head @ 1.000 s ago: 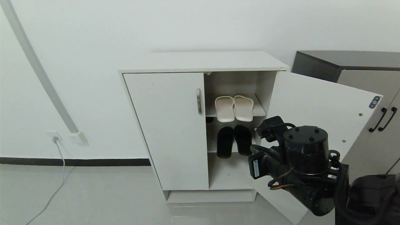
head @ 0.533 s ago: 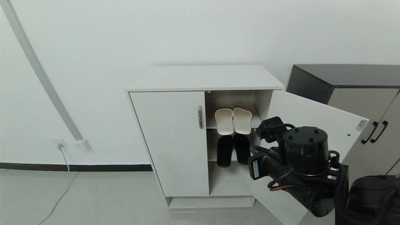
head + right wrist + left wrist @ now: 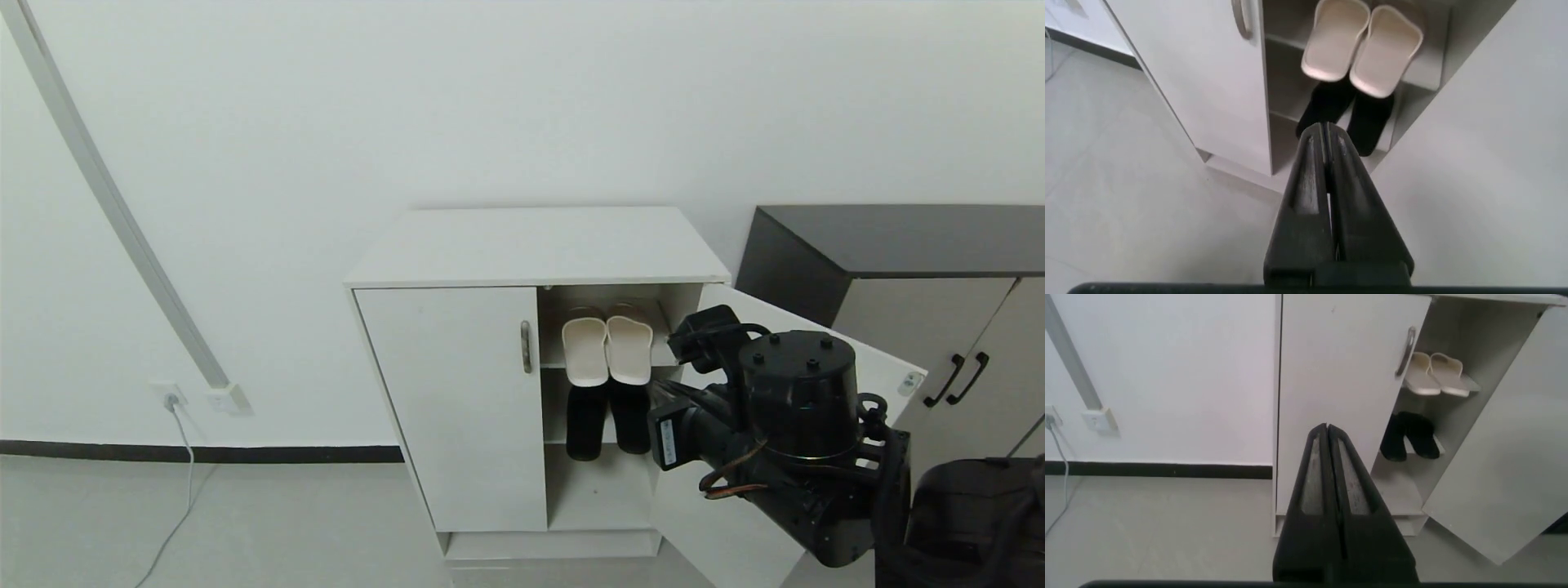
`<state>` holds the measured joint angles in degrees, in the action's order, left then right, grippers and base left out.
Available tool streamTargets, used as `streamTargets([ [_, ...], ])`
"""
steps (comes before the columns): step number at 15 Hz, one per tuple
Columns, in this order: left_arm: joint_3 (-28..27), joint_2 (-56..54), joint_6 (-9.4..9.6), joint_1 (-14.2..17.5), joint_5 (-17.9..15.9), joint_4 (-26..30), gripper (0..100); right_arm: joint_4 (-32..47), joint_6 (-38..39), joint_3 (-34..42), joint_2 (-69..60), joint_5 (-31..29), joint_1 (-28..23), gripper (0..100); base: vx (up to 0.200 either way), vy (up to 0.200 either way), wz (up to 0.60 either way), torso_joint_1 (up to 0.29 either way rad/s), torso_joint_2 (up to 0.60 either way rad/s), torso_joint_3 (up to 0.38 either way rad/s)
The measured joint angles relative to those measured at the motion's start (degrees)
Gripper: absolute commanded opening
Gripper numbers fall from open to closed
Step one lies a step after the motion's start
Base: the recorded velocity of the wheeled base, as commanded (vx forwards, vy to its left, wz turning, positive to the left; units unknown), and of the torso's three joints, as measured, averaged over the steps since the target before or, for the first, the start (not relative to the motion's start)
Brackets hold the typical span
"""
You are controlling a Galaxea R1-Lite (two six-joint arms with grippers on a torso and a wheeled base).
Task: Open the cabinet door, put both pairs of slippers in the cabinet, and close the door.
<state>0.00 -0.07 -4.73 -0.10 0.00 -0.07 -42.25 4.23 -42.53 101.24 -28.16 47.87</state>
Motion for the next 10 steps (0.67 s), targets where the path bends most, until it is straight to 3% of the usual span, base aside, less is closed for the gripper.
streamTargets([
  [7, 0.00, 0.00, 0.02, 0.00, 0.00, 0.00, 0, -0.99, 0.06, -0.02, 0.07, 0.16, -0.02, 0, 0.000, 0.000, 0.00, 0.248, -0.57, -0.322],
  [10, 0.00, 0.00, 0.00, 0.00, 0.00, 0.00, 0, -1.91, 0.00, 0.11, 0.02, 0.22, -0.06, 0, 0.000, 0.000, 0.00, 0.064, -0.14, -0.074],
])
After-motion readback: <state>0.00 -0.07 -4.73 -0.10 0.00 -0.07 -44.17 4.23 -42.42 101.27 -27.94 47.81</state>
